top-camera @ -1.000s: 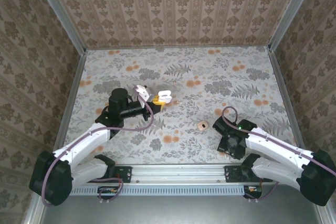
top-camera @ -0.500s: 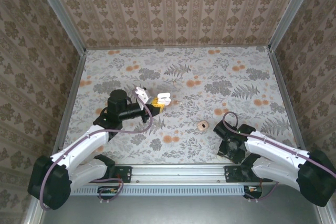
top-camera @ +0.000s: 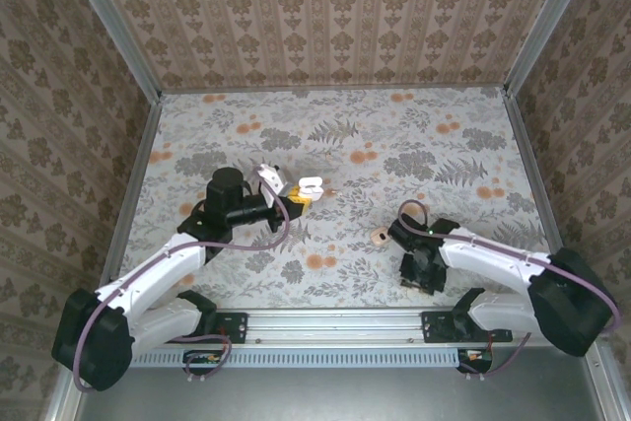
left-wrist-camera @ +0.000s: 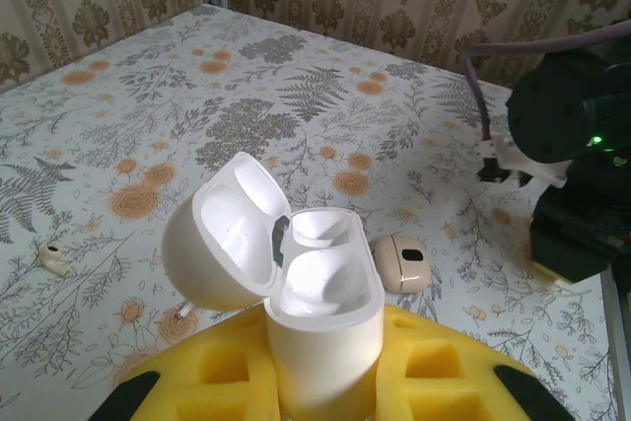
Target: Insert wireless bluetooth earbuds into charging case
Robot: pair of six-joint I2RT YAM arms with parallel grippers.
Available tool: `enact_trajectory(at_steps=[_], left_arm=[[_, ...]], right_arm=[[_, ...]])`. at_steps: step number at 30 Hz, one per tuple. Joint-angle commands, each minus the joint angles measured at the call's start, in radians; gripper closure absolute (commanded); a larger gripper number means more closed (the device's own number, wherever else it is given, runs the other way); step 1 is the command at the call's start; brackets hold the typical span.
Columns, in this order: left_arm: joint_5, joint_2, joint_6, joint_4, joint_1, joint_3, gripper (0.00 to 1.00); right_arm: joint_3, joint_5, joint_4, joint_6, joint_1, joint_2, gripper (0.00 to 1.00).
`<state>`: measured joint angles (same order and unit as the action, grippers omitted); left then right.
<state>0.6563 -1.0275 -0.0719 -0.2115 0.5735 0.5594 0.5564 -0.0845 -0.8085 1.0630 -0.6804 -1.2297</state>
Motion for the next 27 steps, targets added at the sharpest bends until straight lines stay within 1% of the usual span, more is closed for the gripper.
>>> enact_trajectory(at_steps=[1,2,7,10,16,19,22,24,27], left_arm=[[-0.007,-0.003,-0.014,-0.002,0.014,0.035,1.0],[-0.039,-0.003,-0.014,0.003,0.016,0.036,1.0],[-0.058,-0.006,-0.014,0.004,0.026,0.038,1.0],[-0.059,-0.023,-0.013,-0.016,0.031,0.034,1.0],[-0.041,-0.07,-0.026,-0.03,0.037,0.058,1.0],[-0.07,-0.072,-0.052,-0.034,0.035,0.05,1.0],[-0.107,-0.081,-0.053,-0.086,0.032,0.028,1.0],[-0.104,-0.088,-0.061,-0.087,0.024,0.037,1.0],[-0.099,-0.091,-0.08,-0.059,0.02,0.055,1.0]], right_arm=[[0.113,-0.039,0.291,-0.097,0.004,-0.053,0.71],[0.138,-0.044,0.283,-0.113,0.004,-0.063,0.7],[0.184,-0.021,0.197,-0.133,0.006,-0.032,0.69],[0.153,0.006,0.174,-0.125,0.011,0.027,0.65],[0.082,0.012,0.184,-0.078,0.025,0.09,0.64],[0.076,0.005,0.221,-0.077,0.019,0.064,0.64],[0.102,0.006,0.215,-0.101,0.002,0.013,0.64],[0.107,0.012,0.229,-0.109,-0.005,-0.013,0.65],[0.101,-0.021,0.307,-0.1,-0.005,-0.054,0.66]])
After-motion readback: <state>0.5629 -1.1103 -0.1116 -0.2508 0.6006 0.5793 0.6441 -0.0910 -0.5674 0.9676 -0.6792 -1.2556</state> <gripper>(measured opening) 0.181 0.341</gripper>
